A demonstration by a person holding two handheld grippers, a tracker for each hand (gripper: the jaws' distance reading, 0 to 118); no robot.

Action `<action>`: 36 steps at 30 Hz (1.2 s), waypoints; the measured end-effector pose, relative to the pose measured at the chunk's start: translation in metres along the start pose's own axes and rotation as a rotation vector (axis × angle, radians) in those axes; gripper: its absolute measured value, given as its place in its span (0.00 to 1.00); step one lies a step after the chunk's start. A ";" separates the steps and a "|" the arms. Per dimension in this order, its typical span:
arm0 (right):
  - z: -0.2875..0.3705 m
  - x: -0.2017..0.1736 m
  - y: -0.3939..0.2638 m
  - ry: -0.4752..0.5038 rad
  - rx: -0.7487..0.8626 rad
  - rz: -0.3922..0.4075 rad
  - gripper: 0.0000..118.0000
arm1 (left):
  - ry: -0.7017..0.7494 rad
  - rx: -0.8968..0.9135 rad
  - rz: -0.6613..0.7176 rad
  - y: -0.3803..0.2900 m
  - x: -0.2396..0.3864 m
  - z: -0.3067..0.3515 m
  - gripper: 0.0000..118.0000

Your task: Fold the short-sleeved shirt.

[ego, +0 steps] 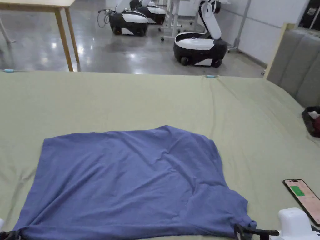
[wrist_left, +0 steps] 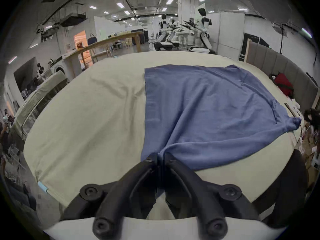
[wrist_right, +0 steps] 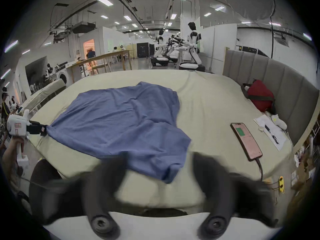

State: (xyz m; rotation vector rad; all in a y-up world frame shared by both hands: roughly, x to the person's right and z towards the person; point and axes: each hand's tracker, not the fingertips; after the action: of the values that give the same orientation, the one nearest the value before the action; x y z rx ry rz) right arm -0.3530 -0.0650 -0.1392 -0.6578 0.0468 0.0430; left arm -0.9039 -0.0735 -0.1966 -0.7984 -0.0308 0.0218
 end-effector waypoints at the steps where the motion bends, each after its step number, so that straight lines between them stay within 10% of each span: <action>1: -0.002 0.001 -0.002 0.004 0.045 0.038 1.00 | -0.003 0.003 0.010 0.004 -0.003 0.003 0.05; 7: -0.046 0.004 -0.011 0.047 -0.095 0.053 0.95 | 0.030 0.008 -0.020 0.001 0.002 -0.001 0.05; 8: -0.051 0.006 -0.010 0.078 -0.107 0.021 0.74 | 0.032 0.006 -0.023 0.002 0.001 -0.002 0.05; 10: -0.063 0.011 -0.007 0.081 -0.156 -0.015 0.03 | 0.055 -0.003 -0.042 0.002 0.004 -0.004 0.05; 19: -0.023 0.020 0.076 0.121 0.046 -0.100 0.03 | 0.094 0.088 -0.087 0.059 -0.007 0.014 0.05; 34: -0.215 0.003 0.176 0.015 -0.181 -0.101 0.03 | 0.128 -0.119 -0.082 0.162 0.011 -0.139 0.05; 36: -0.208 0.003 0.174 0.010 -0.145 -0.094 0.04 | 0.157 -0.082 -0.099 0.160 0.015 -0.126 0.17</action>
State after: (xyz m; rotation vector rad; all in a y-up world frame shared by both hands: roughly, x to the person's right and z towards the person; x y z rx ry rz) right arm -0.3657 -0.0552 -0.4100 -0.8044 0.0219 -0.0482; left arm -0.8858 -0.0518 -0.3986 -0.8782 0.0776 -0.1368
